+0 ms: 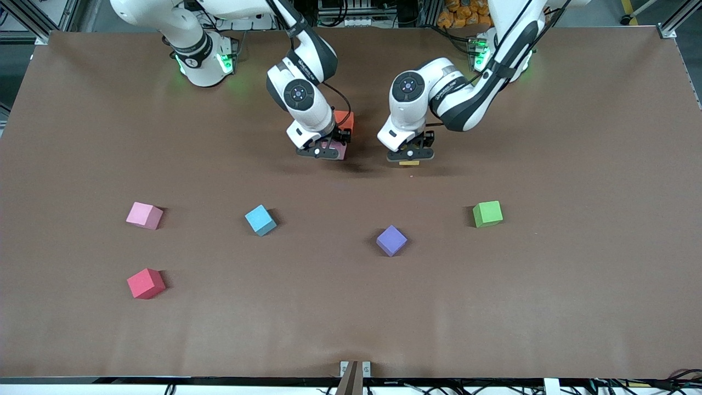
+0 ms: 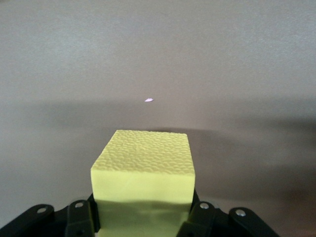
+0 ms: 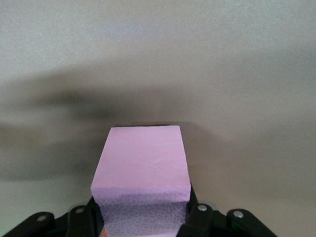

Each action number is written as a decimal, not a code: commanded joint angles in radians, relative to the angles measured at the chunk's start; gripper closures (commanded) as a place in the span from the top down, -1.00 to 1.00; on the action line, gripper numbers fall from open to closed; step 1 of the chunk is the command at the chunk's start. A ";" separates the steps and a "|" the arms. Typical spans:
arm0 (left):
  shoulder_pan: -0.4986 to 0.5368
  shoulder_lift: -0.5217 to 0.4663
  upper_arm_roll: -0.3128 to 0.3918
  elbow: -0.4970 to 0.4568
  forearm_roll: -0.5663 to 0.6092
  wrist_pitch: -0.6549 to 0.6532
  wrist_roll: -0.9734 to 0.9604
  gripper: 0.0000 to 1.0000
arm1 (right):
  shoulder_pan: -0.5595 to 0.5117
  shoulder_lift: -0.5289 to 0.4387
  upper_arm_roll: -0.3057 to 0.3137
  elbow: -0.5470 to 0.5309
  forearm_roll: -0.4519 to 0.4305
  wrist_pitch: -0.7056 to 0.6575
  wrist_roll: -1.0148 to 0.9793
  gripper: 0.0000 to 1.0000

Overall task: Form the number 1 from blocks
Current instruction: 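Set pink by orange with the right gripper while the left gripper carries yellow, then grasp the cyan cube with the right gripper while the left gripper carries yellow, then set yellow past orange with the left gripper while the right gripper lifts cyan, then grasp the green cube with the left gripper while the right gripper carries cyan, then set cyan by pink with the right gripper while the left gripper lifts green, then return the right arm to rest while the left gripper carries green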

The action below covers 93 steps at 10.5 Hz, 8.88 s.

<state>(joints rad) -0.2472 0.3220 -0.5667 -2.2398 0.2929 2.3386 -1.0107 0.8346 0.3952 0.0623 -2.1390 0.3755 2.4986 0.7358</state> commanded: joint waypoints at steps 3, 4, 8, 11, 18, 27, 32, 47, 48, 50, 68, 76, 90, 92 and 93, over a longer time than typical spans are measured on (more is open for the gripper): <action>0.014 -0.053 -0.033 -0.052 -0.014 0.004 -0.025 -1.00 | -0.037 -0.047 -0.002 -0.005 0.020 -0.017 -0.016 1.00; 0.014 -0.060 -0.035 -0.060 -0.014 0.004 -0.025 -1.00 | -0.092 -0.091 0.001 -0.016 0.020 -0.050 -0.057 1.00; 0.014 -0.093 -0.117 -0.096 -0.076 -0.044 -0.025 -1.00 | -0.343 -0.131 0.001 -0.009 0.004 -0.142 -0.360 1.00; 0.014 -0.158 -0.240 -0.101 -0.275 -0.137 -0.025 -1.00 | -0.446 -0.034 -0.009 0.120 -0.185 -0.141 -0.611 1.00; -0.107 -0.003 -0.318 0.041 -0.480 -0.079 -0.153 -1.00 | -0.483 0.071 -0.081 0.267 -0.267 -0.127 -0.922 1.00; -0.399 0.353 -0.079 0.338 -0.078 -0.048 -0.405 -1.00 | -0.433 0.159 -0.111 0.306 -0.101 -0.087 -0.969 1.00; -0.397 0.358 -0.071 0.344 -0.052 -0.055 -0.332 -1.00 | -0.394 0.174 -0.113 0.298 -0.116 -0.075 -0.977 1.00; -0.368 0.243 -0.055 0.359 -0.060 -0.240 -0.308 1.00 | -0.407 0.180 -0.141 0.295 -0.176 -0.070 -0.963 -0.18; -0.368 0.209 -0.065 0.362 -0.061 -0.266 -0.331 1.00 | -0.408 0.165 -0.141 0.295 -0.129 -0.075 -0.961 -0.18; -0.348 0.196 -0.059 0.431 -0.063 -0.333 -0.336 1.00 | -0.405 0.137 -0.141 0.294 -0.032 -0.133 -0.881 -0.18; 0.634 0.189 -0.079 0.293 0.104 -0.096 0.219 1.00 | -0.028 0.128 -0.147 0.234 0.043 -0.144 -0.197 -0.17; 0.626 0.204 -0.081 0.207 0.136 0.016 0.201 1.00 | 0.049 0.157 -0.162 0.235 0.037 -0.130 -0.176 0.07; 0.614 0.198 -0.203 0.241 0.212 -0.080 0.079 -1.00 | -0.517 0.028 -0.190 0.464 -0.295 -0.350 -0.763 1.00; 0.573 0.207 -0.284 0.322 0.196 -0.165 0.005 -1.00 | -0.523 -0.013 -0.191 0.522 -0.403 -0.560 -0.753 1.00; 0.503 0.221 -0.285 0.372 0.189 -0.191 -0.029 -1.00 | -0.540 -0.054 -0.193 0.525 -0.405 -0.604 -0.753 1.00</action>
<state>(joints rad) 0.3310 0.5385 -0.8461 -1.9346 0.4770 2.2049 -0.9851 0.3155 0.4032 -0.1378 -1.6188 0.0053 1.9699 -0.0288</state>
